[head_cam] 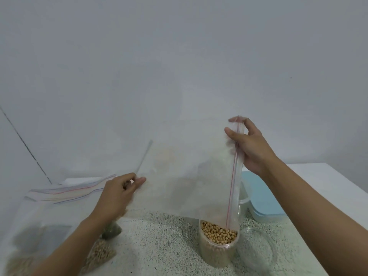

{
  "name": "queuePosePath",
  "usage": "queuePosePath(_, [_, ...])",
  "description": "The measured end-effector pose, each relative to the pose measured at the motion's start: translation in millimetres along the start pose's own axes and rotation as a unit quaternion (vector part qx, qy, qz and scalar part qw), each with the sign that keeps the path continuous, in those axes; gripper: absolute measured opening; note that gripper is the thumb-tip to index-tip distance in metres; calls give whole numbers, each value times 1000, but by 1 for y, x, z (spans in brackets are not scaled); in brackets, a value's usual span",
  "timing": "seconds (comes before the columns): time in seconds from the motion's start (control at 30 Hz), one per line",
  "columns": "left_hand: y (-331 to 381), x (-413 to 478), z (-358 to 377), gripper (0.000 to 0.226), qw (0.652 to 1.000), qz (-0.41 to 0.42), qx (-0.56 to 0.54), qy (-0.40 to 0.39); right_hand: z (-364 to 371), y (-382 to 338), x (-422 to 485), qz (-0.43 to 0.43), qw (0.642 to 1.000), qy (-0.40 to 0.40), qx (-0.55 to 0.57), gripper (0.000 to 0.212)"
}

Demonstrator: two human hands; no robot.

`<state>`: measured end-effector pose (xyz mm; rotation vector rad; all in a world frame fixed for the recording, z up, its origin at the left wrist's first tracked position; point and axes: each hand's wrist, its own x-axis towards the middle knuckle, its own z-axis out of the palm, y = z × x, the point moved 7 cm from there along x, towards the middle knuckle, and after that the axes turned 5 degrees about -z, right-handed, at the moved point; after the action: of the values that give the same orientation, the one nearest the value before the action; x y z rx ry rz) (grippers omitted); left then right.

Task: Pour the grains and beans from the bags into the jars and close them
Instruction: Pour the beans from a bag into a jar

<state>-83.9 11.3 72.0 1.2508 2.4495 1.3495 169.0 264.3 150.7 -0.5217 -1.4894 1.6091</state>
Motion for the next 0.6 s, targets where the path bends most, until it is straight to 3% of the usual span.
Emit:
queuePosePath(0.13, [11,-14,14,23,999,-13,35,-10,-2,1,2,22,999,-20,45,31])
queuePosePath(0.33, [26,-29,23,32,986,-18,165,15,-10,-1,3,49,993,-80,68,31])
queuePosePath(0.6, [131,-14,44,25,997,73,-17,14,13,-4,-22,56,977,-207,5,13])
